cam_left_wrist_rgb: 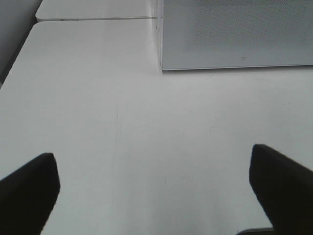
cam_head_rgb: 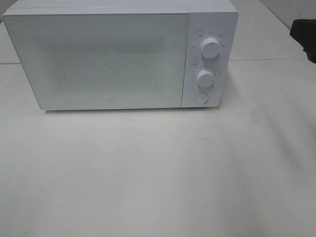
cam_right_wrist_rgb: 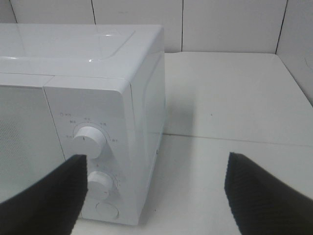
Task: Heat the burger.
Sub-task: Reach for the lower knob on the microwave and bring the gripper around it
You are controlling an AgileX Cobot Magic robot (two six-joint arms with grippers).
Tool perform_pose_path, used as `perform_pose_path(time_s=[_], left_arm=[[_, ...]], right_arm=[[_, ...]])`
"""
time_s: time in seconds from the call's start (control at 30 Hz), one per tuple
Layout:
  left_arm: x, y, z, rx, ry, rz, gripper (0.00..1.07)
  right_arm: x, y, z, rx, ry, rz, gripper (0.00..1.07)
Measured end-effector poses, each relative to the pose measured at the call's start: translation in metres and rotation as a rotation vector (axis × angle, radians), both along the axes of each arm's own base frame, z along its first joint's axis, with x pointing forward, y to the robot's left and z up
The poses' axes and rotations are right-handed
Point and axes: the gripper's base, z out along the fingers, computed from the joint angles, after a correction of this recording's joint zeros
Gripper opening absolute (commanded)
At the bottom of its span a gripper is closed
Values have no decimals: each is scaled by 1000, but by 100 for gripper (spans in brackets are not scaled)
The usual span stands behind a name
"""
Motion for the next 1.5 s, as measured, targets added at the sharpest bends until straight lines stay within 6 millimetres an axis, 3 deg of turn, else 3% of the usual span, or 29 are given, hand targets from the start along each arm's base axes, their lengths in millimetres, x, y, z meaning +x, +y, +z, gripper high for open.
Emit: perform_pose_path(time_s=[0.3, 0.57, 0.67, 1.13, 1.5], left_arm=[[0, 0, 0, 0, 0, 0, 98], [0, 0, 0, 0, 0, 0, 98], [0, 0, 0, 0, 0, 0, 98], [0, 0, 0, 0, 0, 0, 98], [0, 0, 0, 0, 0, 0, 98]], right_arm=[[8, 2, -25, 20, -81, 4, 75], [4, -8, -52, 23, -128, -140, 75], [3, -7, -53, 20, -135, -143, 75], [-5, 21, -53, -43, -191, -157, 77], [1, 49, -84, -151, -117, -157, 76]])
